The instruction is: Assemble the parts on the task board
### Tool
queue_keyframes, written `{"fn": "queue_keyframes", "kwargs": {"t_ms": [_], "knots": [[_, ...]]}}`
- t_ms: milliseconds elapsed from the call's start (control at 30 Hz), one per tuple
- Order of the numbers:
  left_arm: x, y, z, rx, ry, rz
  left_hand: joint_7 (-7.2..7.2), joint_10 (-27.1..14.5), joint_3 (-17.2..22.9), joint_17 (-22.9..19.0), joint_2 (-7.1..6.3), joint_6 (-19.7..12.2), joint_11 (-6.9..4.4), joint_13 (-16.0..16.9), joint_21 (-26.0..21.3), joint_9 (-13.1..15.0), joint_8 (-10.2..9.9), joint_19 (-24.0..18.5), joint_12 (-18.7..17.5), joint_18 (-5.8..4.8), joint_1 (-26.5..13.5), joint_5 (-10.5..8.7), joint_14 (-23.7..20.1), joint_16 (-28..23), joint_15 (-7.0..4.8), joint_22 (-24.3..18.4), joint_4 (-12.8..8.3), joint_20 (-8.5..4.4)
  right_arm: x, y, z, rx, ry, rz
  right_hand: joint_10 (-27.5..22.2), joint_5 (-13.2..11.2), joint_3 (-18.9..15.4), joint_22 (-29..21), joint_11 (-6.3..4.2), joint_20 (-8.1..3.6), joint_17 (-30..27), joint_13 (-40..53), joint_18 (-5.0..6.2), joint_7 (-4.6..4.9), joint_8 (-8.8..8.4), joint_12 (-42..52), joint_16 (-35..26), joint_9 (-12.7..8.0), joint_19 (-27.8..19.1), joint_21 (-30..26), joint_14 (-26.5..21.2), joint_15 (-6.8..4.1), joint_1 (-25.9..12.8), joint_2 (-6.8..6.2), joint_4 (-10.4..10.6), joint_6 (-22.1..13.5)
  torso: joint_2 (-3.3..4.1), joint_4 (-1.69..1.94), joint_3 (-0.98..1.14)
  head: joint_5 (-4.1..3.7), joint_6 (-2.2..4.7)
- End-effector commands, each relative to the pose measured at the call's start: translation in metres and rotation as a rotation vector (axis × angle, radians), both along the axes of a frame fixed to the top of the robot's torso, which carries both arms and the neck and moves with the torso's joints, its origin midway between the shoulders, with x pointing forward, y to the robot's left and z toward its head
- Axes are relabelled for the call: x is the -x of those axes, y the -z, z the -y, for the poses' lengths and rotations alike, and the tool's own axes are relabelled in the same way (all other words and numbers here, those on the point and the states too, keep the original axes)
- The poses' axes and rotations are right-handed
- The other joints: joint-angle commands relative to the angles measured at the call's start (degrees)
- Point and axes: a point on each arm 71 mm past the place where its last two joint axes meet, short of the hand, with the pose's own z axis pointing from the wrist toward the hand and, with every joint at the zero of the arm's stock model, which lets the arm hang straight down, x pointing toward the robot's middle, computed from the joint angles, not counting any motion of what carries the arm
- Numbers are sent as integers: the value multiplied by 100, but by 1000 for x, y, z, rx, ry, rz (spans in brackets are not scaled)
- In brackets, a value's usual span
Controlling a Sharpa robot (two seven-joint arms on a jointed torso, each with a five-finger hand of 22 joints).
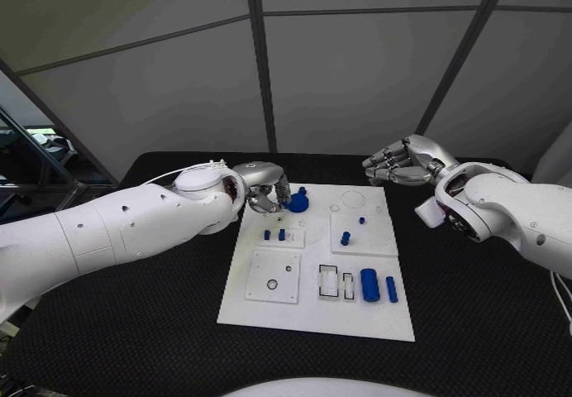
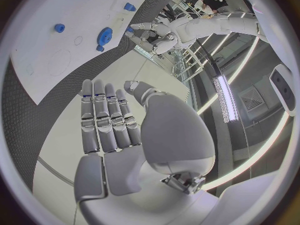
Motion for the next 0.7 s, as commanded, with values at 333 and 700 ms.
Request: {"fn": "queue_keyframes", "kwargs": {"t_ms": [333,700], "knots": [[0,13,-12,-31,-33,-59,17,59,23,-13,4,22,-4,-7,17,-5,-43,-26,-38,-685,-66,-26,133,6,43,246,6,21,0,-1,-1,-1,-9,5,11,-12,-1,-8,-46,-4,-5,-5,1,1,24,22,-9,2,49,-34,10,-25,37,7,-37,49,0,2,6,11,-40],[0,17,-11,-43,-29,-80,18,70,22,-27,-5,27,-4,-6,10,-6,-49,-30,-51,-683,-79,-28,128,0,45,244,6,24,0,-1,-2,-1,-12,6,11,-12,-1,-8,-46,-4,-5,-5,1,1,24,22,-9,2,49,-34,10,-25,37,7,-37,49,-1,2,5,34,-46]]}}
